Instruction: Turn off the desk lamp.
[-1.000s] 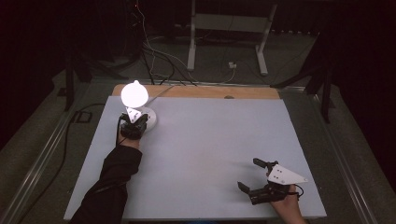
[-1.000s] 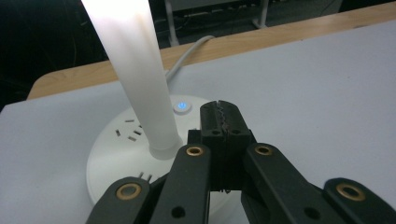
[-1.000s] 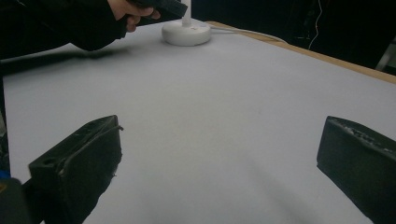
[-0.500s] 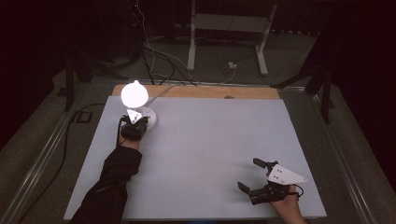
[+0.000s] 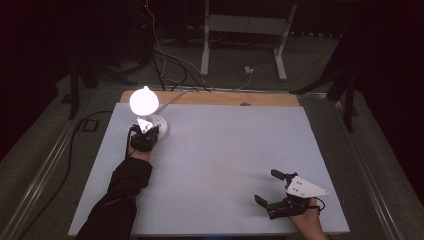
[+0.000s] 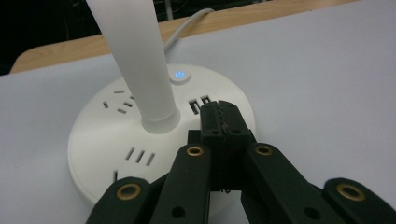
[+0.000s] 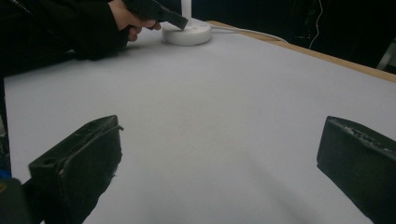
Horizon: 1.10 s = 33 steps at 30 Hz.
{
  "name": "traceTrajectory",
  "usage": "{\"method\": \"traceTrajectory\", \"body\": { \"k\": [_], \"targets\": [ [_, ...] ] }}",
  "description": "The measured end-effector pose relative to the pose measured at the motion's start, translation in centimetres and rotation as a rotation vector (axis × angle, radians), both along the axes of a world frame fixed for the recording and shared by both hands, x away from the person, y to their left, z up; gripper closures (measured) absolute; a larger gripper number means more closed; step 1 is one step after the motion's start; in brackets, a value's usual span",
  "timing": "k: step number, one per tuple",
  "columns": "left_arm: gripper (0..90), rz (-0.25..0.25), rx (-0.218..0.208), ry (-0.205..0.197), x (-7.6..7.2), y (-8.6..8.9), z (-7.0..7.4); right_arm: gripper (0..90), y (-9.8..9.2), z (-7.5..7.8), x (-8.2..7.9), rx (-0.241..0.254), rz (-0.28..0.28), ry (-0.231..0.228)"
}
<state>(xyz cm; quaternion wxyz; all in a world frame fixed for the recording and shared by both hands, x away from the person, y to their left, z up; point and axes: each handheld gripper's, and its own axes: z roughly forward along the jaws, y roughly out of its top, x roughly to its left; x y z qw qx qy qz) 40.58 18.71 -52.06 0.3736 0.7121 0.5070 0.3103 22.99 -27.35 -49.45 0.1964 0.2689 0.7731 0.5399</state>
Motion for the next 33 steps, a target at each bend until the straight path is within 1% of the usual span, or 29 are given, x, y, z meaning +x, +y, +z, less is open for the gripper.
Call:
{"method": "traceTrajectory", "body": {
  "k": [2, 6, 9, 11, 12, 14, 16, 17, 19, 20, 22, 24, 25, 26, 27, 28, 29, 30, 32, 33],
  "targets": [
    [90.0, -0.004, 0.008, -0.002, 0.0, 0.0, 0.0, 0.0, 0.0, 0.0, 0.0, -0.003, -0.003, 0.002],
    [90.0, -0.005, 0.008, -0.01, 0.0, -0.1, -0.1, 0.0, 0.0, 0.0, 0.0, -0.002, -0.004, 0.002],
    [90.0, -0.008, 0.029, -0.007, 0.0, -0.2, -0.1, 0.0, 0.0, 0.0, 0.0, -0.002, -0.005, 0.002],
    [90.0, -0.013, 0.042, -0.013, 0.0, -0.3, -0.1, 0.0, 0.1, -0.1, 0.0, -0.004, -0.006, 0.005],
    [90.0, -0.011, 0.034, -0.01, 0.0, -0.3, -0.1, 0.0, 0.1, -0.1, 0.0, -0.004, -0.006, 0.005],
    [90.0, -0.007, 0.005, -0.003, 0.1, -0.1, -0.1, 0.0, 0.1, -0.1, 0.0, -0.003, -0.006, 0.005],
    [90.0, -0.013, -0.003, 0.004, 0.0, 0.0, 0.1, 0.0, 0.0, 0.0, 0.0, -0.004, -0.004, 0.0],
    [90.0, -0.019, -0.002, 0.0, 0.0, 0.1, 0.3, 0.0, 0.0, 0.0, 0.0, -0.002, -0.005, -0.001],
    [90.0, -0.034, -0.022, -0.011, -0.2, 0.0, 0.9, 0.0, -0.1, 0.0, 0.0, 0.0, -0.006, -0.001],
    [90.0, -0.039, -0.021, -0.022, -0.4, 0.0, 1.4, 0.0, -0.1, 0.0, 0.0, 0.0, -0.007, -0.001],
    [90.0, -0.053, -0.033, -0.031, -0.7, -0.1, 2.2, 0.0, -0.1, 0.0, 0.0, 0.0, -0.007, -0.001],
    [89.1, -0.068, -0.055, -0.03, -1.0, 0.0, 2.9, 0.0, -0.1, 0.1, -0.1, 0.0, -0.008, -0.002],
    [89.1, -0.085, -0.07, -0.026, -1.2, 0.1, 3.2, 0.0, -0.1, 0.1, -0.1, 0.0, -0.008, -0.002],
    [87.2, -0.094, -0.078, -0.03, -1.4, 0.2, 3.4, 0.0, -0.1, 0.1, 0.0, 0.001, -0.008, -0.001],
    [87.2, -0.1, -0.082, -0.031, -1.5, 0.3, 3.6, 0.0, -0.1, 0.1, 0.0, 0.001, -0.008, -0.001],
    [85.5, -0.112, -0.097, -0.025, -1.7, 0.5, 3.8, 0.0, -0.1, 0.1, 0.0, 0.0, -0.008, -0.001],
    [80.2, -0.116, -0.113, -0.023, -1.9, 0.6, 4.0, 0.0, -0.1, 0.1, 0.0, 0.0, -0.009, -0.002],
    [80.2, -0.126, -0.127, -0.025, -2.2, 0.7, 4.1, 0.0, -0.1, 0.1, 0.0, 0.001, -0.009, -0.002],
    [80.1, -0.14, -0.139, -0.029, -2.7, 0.9, 4.4, 0.0, -0.1, 0.1, 0.0, 0.001, -0.009, -0.002],
    [75.7, -0.148, -0.145, -0.027, -2.9, 1.0, 4.5, 0.0, -0.2, 0.1, 0.0, 0.001, -0.009, -0.003]
  ]
}}
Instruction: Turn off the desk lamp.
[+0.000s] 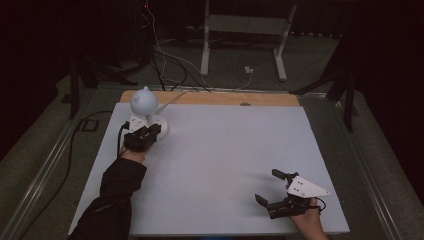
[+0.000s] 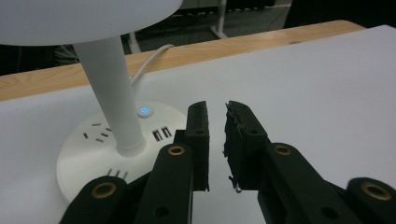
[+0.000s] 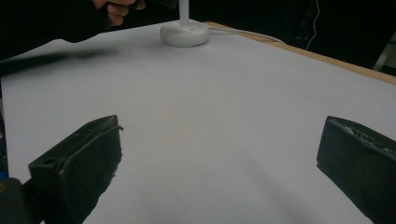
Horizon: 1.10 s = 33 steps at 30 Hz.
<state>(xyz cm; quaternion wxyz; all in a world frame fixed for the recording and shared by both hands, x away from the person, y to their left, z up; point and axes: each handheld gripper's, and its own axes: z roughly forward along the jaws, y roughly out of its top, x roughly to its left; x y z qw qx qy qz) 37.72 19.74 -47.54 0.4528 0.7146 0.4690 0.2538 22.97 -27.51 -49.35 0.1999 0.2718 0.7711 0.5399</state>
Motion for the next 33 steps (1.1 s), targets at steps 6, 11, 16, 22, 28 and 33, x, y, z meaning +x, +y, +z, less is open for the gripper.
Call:
{"method": "traceTrajectory", "body": {
  "k": [6, 11, 16, 22, 28, 33],
  "targets": [
    [65.6, -0.022, -0.025, 0.013, -1.0, 0.6, 0.9, 0.0, 0.0, 0.0, 0.0, 0.001, -0.001, 0.0],
    [42.2, -0.05, -0.032, 0.03, -1.7, 1.0, 1.1, 0.0, 0.1, 0.0, 0.0, 0.0, 0.001, 0.003],
    [18.8, -0.11, -0.059, 0.065, -2.5, 1.5, 1.0, 0.0, 0.1, 0.0, 0.1, 0.0, 0.002, 0.002],
    [2.2, -0.2, -0.071, 0.09, -3.9, 1.9, 0.9, 0.0, 0.1, 0.0, 0.1, 0.0, 0.002, 0.003],
    [0.4, -0.31, -0.06, 0.089, -5.9, 1.6, 0.5, 0.0, 0.1, 0.0, 0.1, -0.002, 0.003, 0.003],
    [0.4, -0.386, -0.033, 0.097, -7.5, 1.3, 0.0, 0.0, 0.1, 0.0, 0.0, -0.004, 0.001, 0.003]
  ]
}}
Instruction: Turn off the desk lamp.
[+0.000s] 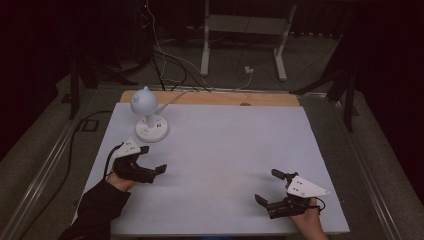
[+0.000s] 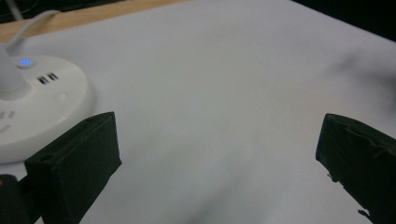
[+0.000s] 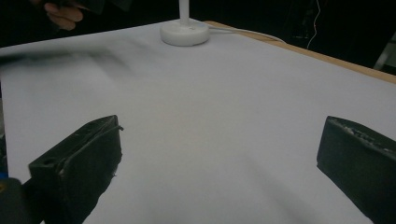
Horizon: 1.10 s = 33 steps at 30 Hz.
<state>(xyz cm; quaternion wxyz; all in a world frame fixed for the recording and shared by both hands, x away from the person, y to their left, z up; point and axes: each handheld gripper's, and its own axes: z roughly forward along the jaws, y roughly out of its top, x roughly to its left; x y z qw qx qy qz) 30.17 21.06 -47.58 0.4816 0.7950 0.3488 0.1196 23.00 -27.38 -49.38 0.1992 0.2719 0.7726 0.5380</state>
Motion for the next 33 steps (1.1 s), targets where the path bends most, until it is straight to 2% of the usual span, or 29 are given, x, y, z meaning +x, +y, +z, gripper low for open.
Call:
{"method": "traceTrajectory", "body": {
  "k": [6, 10, 19, 22, 27, 29, 33],
  "targets": [
    [0.4, -0.052, 0.019, 0.018, -1.5, 0.1, -0.9, 0.0, 0.0, 0.0, 0.0, -0.002, 0.001, -0.001],
    [0.4, -0.069, 0.008, 0.024, -2.4, 0.4, -1.3, 0.0, 0.1, 0.0, 0.0, 0.0, 0.001, -0.002],
    [0.5, -0.107, 0.028, 0.051, -4.4, 1.0, -2.5, 0.0, 0.0, 0.0, 0.1, 0.0, -0.003, 0.001],
    [0.5, -0.113, 0.041, 0.048, -4.8, 1.2, -2.7, 0.0, 0.1, -0.1, 0.1, 0.0, -0.004, 0.006],
    [0.5, -0.158, 0.046, 0.071, -5.2, 1.4, -3.6, 0.0, 0.2, -0.1, 0.1, -0.006, -0.003, 0.006],
    [0.5, -0.157, 0.051, 0.063, -5.2, 1.4, -3.8, 0.0, 0.2, -0.2, 0.1, -0.005, -0.002, 0.008],
    [0.5, -0.152, 0.029, 0.06, -5.0, 1.3, -3.9, 0.0, 0.2, -0.2, 0.1, -0.008, -0.001, 0.006]
  ]
}}
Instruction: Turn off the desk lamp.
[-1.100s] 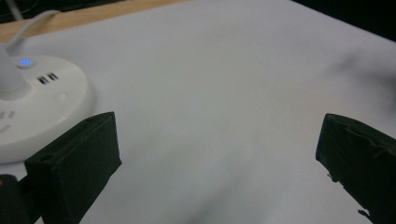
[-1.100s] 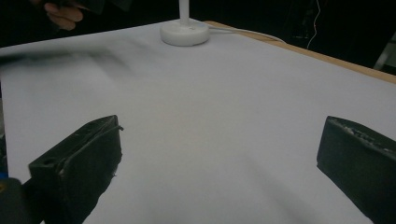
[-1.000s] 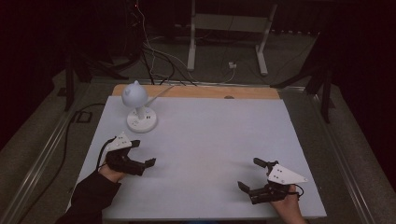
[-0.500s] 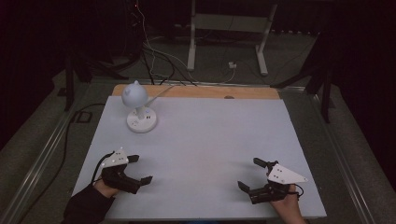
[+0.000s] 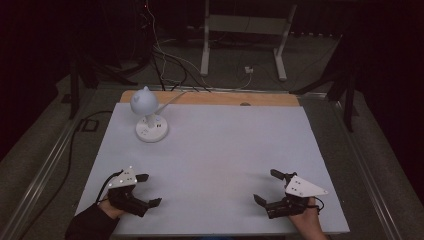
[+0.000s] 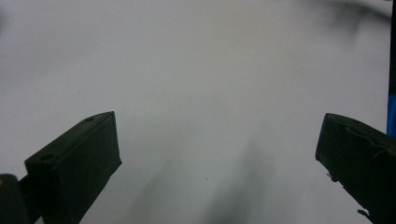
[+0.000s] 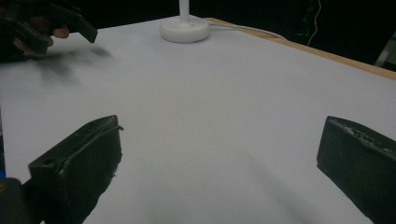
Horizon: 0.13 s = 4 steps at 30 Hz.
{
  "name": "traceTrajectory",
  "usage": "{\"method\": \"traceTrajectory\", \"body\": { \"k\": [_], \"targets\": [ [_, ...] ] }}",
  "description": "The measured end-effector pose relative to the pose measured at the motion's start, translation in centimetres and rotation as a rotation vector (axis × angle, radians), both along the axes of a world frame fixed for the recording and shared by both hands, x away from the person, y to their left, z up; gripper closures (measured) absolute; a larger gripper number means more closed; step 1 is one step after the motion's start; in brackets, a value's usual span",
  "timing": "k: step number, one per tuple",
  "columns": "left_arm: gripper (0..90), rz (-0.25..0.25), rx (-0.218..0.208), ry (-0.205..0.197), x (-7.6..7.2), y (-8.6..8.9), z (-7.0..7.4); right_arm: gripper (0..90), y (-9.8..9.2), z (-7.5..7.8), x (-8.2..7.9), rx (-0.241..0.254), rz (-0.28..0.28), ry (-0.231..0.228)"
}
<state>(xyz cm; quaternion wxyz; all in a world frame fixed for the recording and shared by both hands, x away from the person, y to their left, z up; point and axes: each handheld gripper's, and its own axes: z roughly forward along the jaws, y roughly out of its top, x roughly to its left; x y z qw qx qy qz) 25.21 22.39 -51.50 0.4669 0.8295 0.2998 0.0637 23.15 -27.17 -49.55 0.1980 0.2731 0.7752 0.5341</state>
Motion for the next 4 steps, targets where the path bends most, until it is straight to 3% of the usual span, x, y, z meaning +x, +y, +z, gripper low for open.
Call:
{"method": "traceTrajectory", "body": {
  "k": [4],
  "targets": [
    [0.5, -0.008, -0.013, -0.004, 0.03, 0.04, 0.06, 0.0, -0.01, 0.01, -0.01, -0.001, -0.001, -0.001]
  ]
}}
